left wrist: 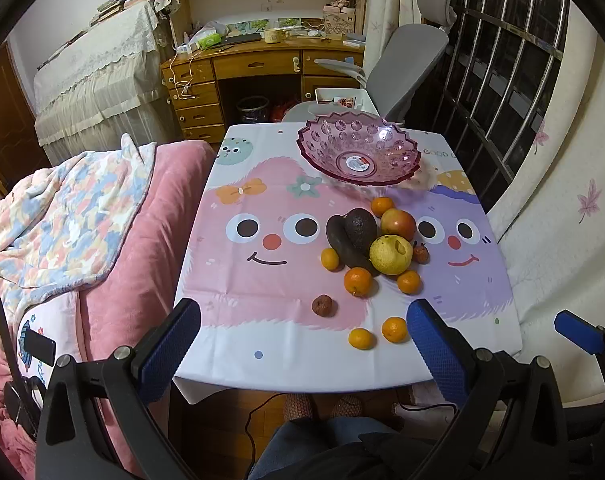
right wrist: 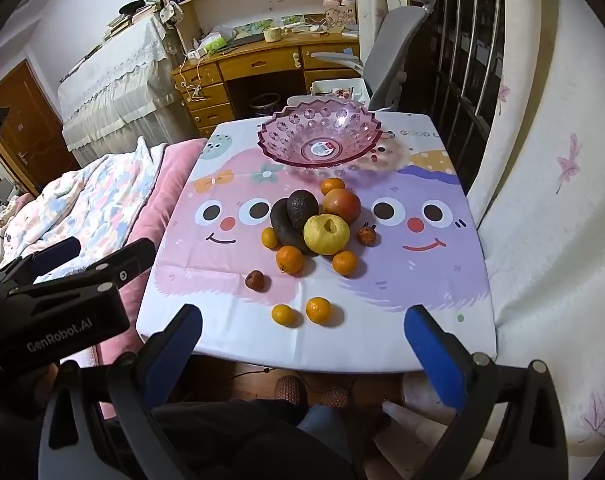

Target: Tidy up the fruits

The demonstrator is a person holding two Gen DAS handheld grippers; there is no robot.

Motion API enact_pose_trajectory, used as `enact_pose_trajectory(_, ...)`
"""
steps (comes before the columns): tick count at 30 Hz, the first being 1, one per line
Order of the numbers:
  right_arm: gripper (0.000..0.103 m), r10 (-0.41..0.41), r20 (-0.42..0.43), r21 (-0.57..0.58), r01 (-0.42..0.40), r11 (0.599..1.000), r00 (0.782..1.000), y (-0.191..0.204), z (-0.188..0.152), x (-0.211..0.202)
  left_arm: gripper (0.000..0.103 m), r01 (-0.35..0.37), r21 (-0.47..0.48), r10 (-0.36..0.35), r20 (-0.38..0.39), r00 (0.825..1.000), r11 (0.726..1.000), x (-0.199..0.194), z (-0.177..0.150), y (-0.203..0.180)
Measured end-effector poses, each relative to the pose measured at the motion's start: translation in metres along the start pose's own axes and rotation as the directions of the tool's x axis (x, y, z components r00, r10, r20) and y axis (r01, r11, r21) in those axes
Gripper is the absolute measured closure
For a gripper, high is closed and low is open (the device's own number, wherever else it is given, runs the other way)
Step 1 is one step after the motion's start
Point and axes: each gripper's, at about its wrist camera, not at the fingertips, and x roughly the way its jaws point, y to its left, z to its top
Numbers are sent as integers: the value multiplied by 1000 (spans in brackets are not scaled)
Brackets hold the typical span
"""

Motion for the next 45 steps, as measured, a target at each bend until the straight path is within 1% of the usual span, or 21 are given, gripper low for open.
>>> enact_pose_trajectory(10,1,3,1,-4,-3,1000,1000,2,0,1,1,-2,-7,2,-11,1000,1000,1,-1,-1)
enact_pose_trajectory(14,1,3,0,-2,-3,1000,1000,3,1,1,1,10,-14,-10,-25,1000,1000,1,-3,1)
enact_pose_trajectory(18,1,3,12,-5,-3,1000,1000,6,1,-1,1,13,-14,-14,-22,1000,1000,0,-3,2)
enact_pose_trajectory(21,1,3,17,2,-3,1000,1000,15,0,2,1,39,-10,-39,-23,999,999,1,-4,8)
enact_pose_trajectory(23,1,4,18,6,-4,1000,1000,16,-1,3,1,62,-6,-62,-38,997,998,4,-7,10)
enact_pose_trajectory(27,1,3,14,8,-3,1000,1000,20,-6,5,1,86,-15,-87,-63,994,996,10,-7,19)
enact_pose_trajectory(30,1,-1,36,18,0,1000,999,29,-7,4,1,99,-14,-100,-65,993,995,14,-6,28)
enact_pose_trajectory(37,1,-35,134,-7,36,999,990,49,-16,8,1,150,22,-147,-103,984,989,36,-1,42)
enact_pose_trajectory(42,1,-46,153,-4,47,999,987,53,-22,23,1,181,51,-171,-153,973,982,59,5,45)
enact_pose_trajectory(45,1,-65,156,-13,68,998,986,54,-25,34,1,190,48,-178,-187,966,981,76,8,45)
